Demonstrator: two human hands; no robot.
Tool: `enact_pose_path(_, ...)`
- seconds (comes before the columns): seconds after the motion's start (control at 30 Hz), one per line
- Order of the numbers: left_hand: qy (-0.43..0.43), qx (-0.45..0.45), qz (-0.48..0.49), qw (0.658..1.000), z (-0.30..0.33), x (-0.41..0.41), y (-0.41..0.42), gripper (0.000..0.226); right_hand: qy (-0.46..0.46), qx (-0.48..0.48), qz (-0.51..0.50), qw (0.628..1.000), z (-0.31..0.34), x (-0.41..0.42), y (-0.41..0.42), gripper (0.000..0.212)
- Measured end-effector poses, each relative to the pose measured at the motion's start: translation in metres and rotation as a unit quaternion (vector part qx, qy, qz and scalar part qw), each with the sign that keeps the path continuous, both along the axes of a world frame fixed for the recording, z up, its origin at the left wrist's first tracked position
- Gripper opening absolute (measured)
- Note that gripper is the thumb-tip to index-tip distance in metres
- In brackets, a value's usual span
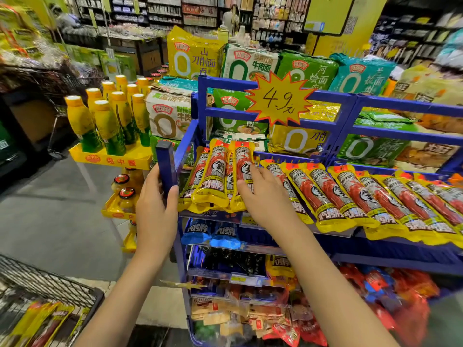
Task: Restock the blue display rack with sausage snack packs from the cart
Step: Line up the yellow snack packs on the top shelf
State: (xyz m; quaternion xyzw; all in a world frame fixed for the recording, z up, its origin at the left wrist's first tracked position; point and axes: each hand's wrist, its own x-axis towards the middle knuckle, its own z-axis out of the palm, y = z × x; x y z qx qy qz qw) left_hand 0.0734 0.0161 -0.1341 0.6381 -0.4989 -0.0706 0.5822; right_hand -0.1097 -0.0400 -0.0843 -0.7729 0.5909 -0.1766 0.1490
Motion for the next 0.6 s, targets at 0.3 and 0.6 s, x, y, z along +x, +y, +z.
enact_pose_path(0.3, -0.045, 0.112, -0.017, 0.993, 0.025, 0.009, 0.038, 0.044, -0.022, -0.211, 0.067, 0.975, 0.023, 0.002, 0.038, 0.046)
enact_pose_path(0.6, -0.173, 0.312, 0.198, 0.913, -0.006, 0.081, 0.233, 0.048, -0.088, -0.209, 0.346, 0.911, -0.023, 0.122, 0.144, 0.045)
